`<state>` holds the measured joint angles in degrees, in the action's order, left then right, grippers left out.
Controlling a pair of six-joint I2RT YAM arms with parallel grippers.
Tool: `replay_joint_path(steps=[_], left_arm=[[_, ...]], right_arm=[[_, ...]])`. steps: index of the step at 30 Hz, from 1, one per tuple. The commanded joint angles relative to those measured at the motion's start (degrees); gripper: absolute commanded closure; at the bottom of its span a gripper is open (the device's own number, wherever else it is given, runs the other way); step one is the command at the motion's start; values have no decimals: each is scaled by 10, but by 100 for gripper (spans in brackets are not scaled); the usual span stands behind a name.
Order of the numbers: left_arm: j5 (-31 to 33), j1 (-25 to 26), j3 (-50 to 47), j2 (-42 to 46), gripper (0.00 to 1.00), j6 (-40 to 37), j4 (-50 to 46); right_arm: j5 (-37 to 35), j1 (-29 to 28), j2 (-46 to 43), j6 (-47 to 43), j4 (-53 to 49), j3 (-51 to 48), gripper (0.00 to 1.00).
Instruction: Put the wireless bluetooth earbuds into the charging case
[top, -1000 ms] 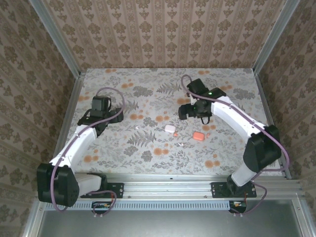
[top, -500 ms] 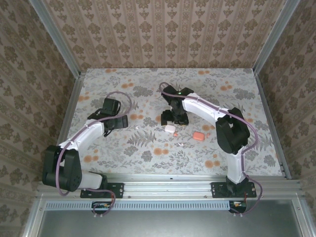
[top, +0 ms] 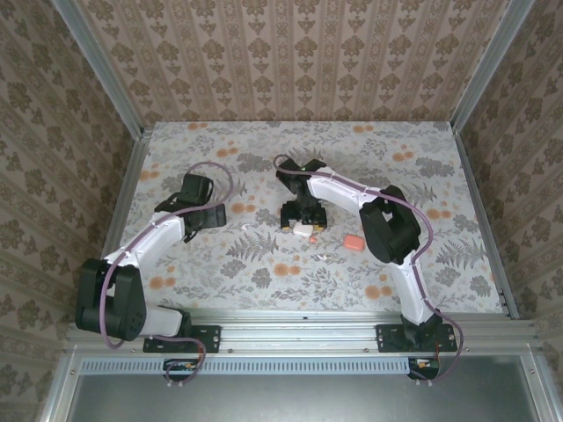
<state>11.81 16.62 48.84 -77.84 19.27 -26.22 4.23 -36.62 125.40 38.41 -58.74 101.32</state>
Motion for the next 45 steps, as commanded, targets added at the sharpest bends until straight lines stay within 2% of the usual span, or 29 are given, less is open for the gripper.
replay_joint_path(steps=[1, 17, 25, 28, 31, 36, 41, 45], left_arm=[[-3, -7, -4, 7, 7, -13, 2], [-11, -12, -12, 1, 9, -15, 17], [-15, -12, -21, 13, 10, -23, 32], [-28, -12, -22, 14, 11, -25, 36], [-54, -12, -32, 20, 13, -23, 58], [-112, -12, -52, 45, 15, -33, 110], [-171, -7, -78, 85, 18, -37, 162], [-225, -4, -135, 140, 19, -45, 268]], right_arm=[[-25, -4, 16, 10, -35, 19, 16], [-33, -2, 48, 1, -25, 37, 28], [-59, -4, 43, 4, -30, 33, 44], [-65, -5, 18, 8, -15, 18, 46], [-74, -7, -22, 16, 26, -18, 47], [-85, -17, -126, 50, 152, -138, 47], [-50, -24, -222, 74, 310, -247, 49], [-41, -31, -276, 69, 394, -296, 50]])
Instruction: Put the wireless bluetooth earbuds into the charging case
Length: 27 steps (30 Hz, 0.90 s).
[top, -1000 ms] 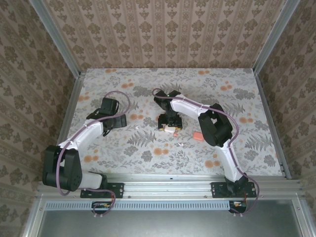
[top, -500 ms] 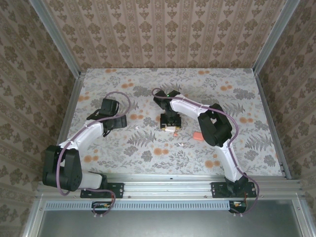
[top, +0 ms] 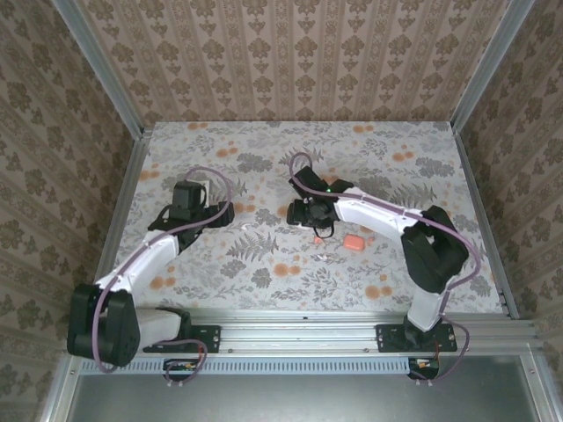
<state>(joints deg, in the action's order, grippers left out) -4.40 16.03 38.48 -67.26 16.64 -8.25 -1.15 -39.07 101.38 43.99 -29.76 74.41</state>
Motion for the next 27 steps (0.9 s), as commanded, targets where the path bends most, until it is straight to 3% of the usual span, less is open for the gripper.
replay_joint_path(steps=[1, 12, 23, 27], left_arm=[[-70, 3, -46, 47, 19, -21, 114], [-148, 43, -186, 156, 21, -111, 374], [-240, 84, -213, 199, 28, -206, 421], [-220, 120, -232, 229, 29, -230, 430]], right_arm=[[12, -9, -47, 12, 123, -37, 50], [72, -17, -123, 13, 357, -126, 52], [162, -18, -123, 28, 506, -153, 52], [199, -18, -119, 41, 559, -163, 52]])
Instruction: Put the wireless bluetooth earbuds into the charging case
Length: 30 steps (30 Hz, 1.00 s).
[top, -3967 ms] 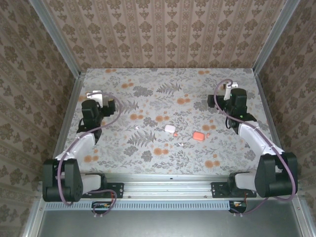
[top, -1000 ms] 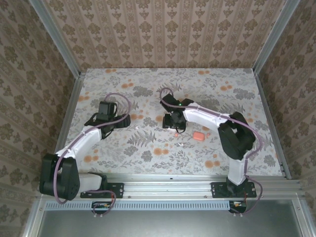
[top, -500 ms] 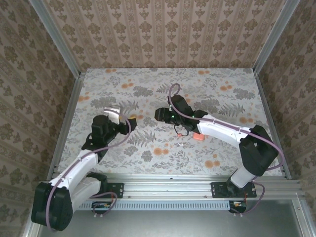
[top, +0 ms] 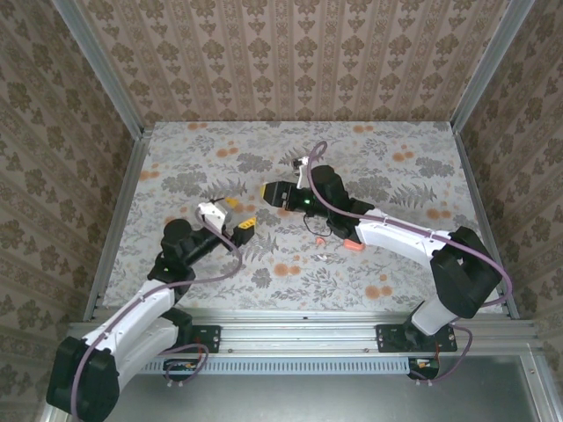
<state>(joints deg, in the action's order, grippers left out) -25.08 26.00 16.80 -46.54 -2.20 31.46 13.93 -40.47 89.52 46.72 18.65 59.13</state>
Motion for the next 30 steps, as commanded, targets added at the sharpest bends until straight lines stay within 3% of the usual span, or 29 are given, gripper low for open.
replay_joint_path(steps=[1, 15, 30], left_arm=[[-3, 25, -19, 28, 29, -42, 36], [60, 49, -50, 53, 33, -24, 80], [77, 49, -53, 64, 41, 10, 91]], right_arm=[[55, -4, -2, 15, 84, -13, 52], [92, -33, -11, 35, 154, -62, 52], [89, -54, -8, 53, 197, -69, 52]])
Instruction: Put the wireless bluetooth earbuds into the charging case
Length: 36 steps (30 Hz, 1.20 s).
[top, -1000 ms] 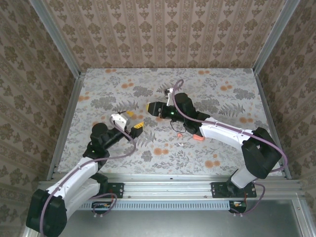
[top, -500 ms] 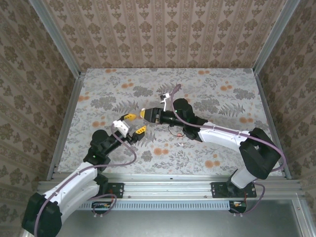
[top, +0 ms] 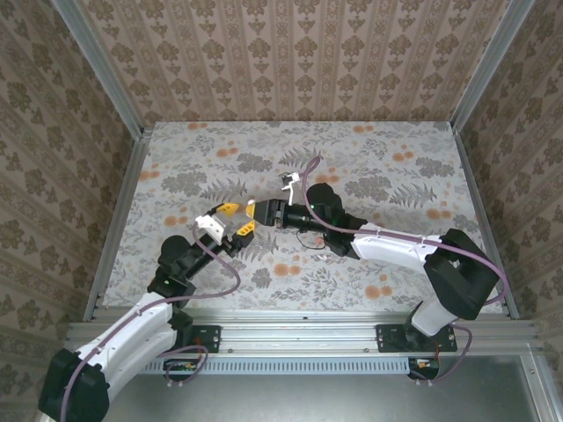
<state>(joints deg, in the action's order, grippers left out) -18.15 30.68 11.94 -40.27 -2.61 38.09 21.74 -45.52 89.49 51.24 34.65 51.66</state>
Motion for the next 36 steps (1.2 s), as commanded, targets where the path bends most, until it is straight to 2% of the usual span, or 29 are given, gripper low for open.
replay_joint_path(steps=[1, 5, 16, 22, 31, 36], left_arm=[[12, 3, -4, 2, 43, 15, 26], [18, 3, -1, -2, 46, 21, 30], [13, 3, 6, -29, 46, 36, 48], [4, 3, 16, -45, 52, 45, 59], [-13, 5, 33, -72, 52, 55, 79], [-18, 8, 42, -72, 59, 56, 81]], right_arm=[[11, -5, -7, 8, 37, 5, 52], [13, -9, -7, 12, 40, 3, 52], [14, -15, -15, 16, 35, -3, 52], [14, -17, -13, 15, 32, -4, 52], [15, -17, -7, 16, 32, -7, 52], [14, -17, -6, 14, 28, -7, 52]])
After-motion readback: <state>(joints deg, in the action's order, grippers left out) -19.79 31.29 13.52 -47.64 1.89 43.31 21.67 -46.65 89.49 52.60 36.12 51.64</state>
